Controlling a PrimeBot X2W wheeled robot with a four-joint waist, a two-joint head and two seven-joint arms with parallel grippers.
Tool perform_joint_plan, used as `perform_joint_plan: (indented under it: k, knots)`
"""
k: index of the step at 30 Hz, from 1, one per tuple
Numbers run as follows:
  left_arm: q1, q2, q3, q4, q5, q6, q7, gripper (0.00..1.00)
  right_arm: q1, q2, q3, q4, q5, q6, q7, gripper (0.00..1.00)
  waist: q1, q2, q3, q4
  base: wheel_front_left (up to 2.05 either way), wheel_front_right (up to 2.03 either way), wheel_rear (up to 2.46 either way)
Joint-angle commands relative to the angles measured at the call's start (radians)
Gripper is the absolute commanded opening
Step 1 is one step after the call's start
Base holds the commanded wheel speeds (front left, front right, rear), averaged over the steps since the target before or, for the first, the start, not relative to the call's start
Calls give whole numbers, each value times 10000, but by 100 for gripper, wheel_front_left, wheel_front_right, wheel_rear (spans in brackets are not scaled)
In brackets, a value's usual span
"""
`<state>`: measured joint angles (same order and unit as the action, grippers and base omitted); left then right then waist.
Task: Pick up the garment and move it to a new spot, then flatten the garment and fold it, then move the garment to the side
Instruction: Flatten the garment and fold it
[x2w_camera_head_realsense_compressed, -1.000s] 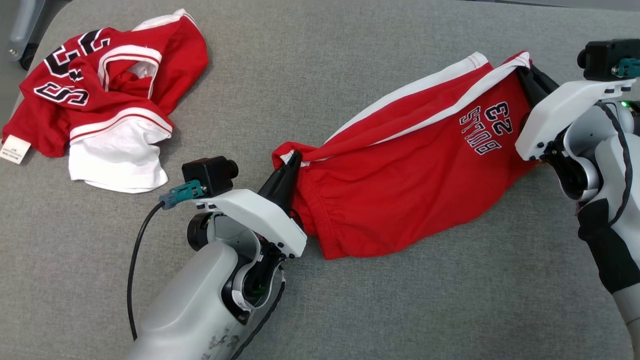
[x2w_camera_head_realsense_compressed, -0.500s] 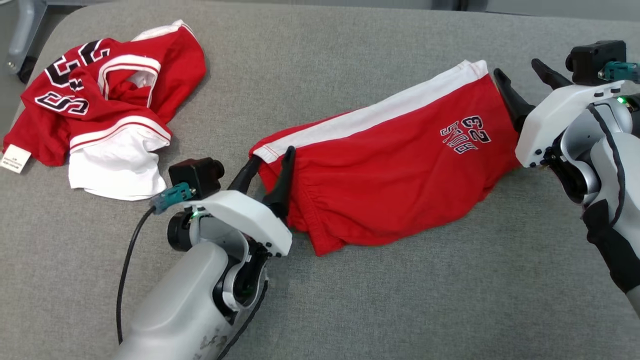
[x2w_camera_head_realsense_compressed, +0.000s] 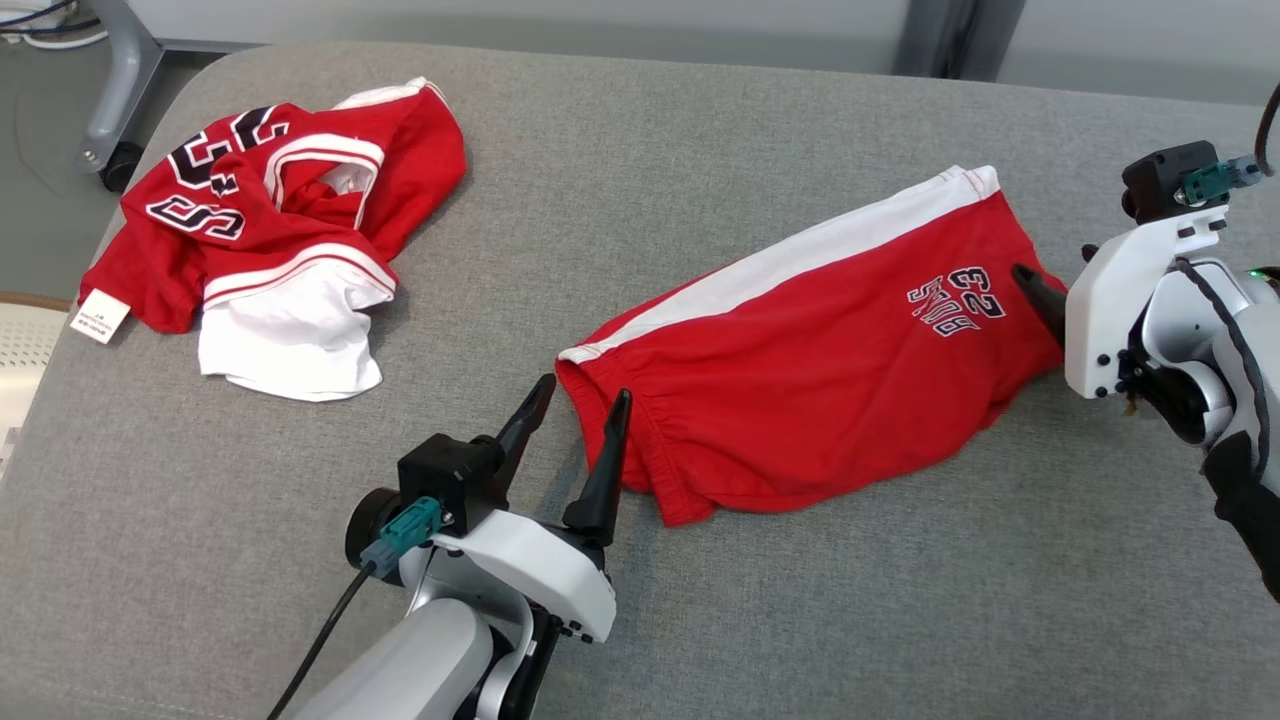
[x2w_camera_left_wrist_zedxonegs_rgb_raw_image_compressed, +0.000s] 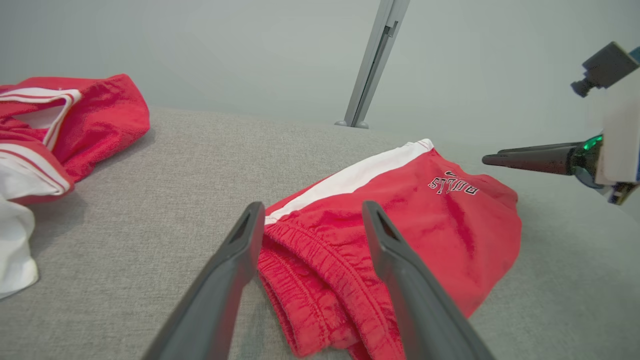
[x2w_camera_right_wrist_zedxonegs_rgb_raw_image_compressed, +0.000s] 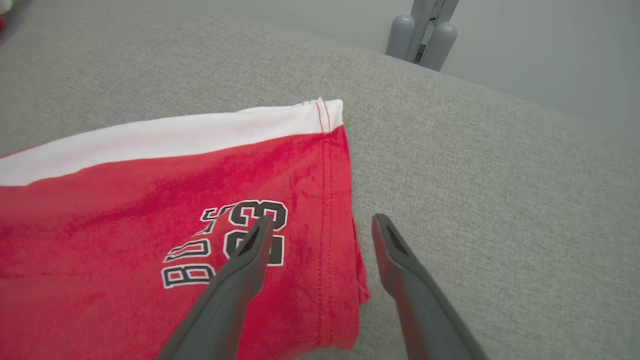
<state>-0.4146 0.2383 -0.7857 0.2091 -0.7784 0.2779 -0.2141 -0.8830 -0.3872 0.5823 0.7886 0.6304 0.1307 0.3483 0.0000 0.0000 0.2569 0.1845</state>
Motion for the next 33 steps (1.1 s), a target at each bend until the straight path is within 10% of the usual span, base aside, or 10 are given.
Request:
perform_joint_plan:
  k: [1,14,15,16,33]
  knots:
    - [80,0,-51,-176,228,122,-125,100,-161,-156,22,226,-193,0,125,100,0,0,191,201,0,0,0]
    - [205,-164,104,-519,405,138,-382,100,-493,83,-6,1263,-598,2,397,100,0,0,716,649,0,0,0]
    - [319,-303,236,-565,199,36,-426,100,-467,55,-62,1357,-495,2,343,38,0,0,740,686,0,0,0]
    - [344,-270,249,-540,268,31,-419,100,-439,70,-125,1427,-418,0,325,0,0,0,745,696,0,0,0]
    - [1028,300,1138,-153,855,-362,-519,100,795,-134,-1218,545,2123,2,-163,0,0,0,-315,-823,0,0,0]
